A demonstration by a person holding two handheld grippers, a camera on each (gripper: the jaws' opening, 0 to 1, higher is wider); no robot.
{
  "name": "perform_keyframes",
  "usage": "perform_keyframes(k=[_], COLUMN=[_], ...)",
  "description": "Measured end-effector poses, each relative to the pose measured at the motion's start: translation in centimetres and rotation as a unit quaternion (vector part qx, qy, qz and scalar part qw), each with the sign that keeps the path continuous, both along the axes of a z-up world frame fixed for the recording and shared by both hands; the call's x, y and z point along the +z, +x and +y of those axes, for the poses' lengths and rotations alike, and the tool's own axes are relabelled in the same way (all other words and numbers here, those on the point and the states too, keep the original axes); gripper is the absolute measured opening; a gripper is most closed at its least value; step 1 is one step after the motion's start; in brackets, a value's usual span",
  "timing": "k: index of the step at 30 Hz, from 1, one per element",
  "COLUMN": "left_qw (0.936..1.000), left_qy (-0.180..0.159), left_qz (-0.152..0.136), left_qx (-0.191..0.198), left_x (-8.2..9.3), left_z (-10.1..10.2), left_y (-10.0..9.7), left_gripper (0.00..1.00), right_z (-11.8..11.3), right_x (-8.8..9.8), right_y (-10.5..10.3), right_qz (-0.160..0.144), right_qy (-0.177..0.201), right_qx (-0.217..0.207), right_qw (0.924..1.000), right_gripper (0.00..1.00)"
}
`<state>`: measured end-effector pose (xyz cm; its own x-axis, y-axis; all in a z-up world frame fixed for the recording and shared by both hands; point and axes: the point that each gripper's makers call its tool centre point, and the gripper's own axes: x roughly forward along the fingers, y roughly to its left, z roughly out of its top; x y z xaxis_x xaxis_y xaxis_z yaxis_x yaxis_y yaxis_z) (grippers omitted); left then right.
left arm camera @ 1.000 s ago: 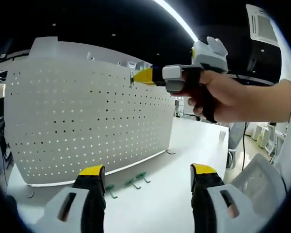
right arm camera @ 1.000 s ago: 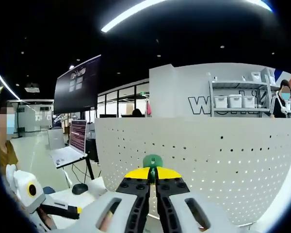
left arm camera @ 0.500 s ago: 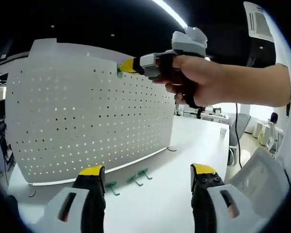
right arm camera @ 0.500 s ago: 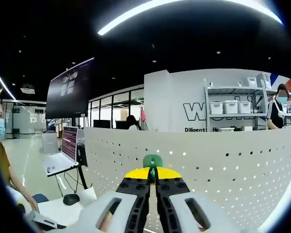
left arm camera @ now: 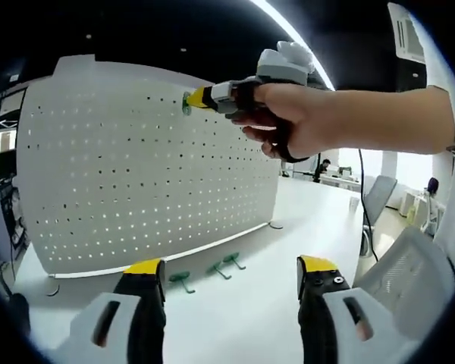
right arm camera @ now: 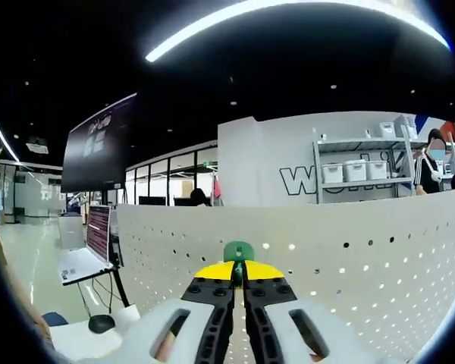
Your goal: Insert the hook assembly into the mounting plate slot until the hook locks in place.
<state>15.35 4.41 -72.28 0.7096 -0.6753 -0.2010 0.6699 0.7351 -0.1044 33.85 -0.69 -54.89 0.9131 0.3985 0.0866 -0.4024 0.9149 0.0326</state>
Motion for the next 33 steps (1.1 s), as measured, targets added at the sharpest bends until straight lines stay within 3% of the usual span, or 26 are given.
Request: perform_keyframes(k=[21,22,25,28,33], left_qw=[0.9999,0.9999,0.9999,0.9999,0.9999], left_qy=[0.009,0.009,0.008,0.007,0.006], left_qz=[0.007,0.008,0.007,0.007,0.009], left_qx=[0.012,0.011,0.011,0.011,0.012], left_x=[-0.6,-0.7,-0.6,-0.6,-0.7], left_z=[1.0,1.0,1.1,1.1,1.1], left_y=[0.3,0.3,0.3,0.3,0.4], left_gripper=[0.71,0.71,0.71,0.71,0.71], right_z=[0.9,0.7,0.9,0.7,1.0], right_x=[0.2,0.2,0.1,-0.1,0.0], right_y=[2.3,2.4,2.2,2.4,2.6], right_qz=[0.002,0.006,0.003,0.007,0.006], right_qy=[0.005,0.019,0.005,0.019,0.01], right_qx=[-0.002,-0.005,-0.003,-0.01,-0.028], right_qw=[1.0,0.9998,1.0,0.9997,0.9995], right_gripper=[0.0,0.0,0.0,0.0,0.01])
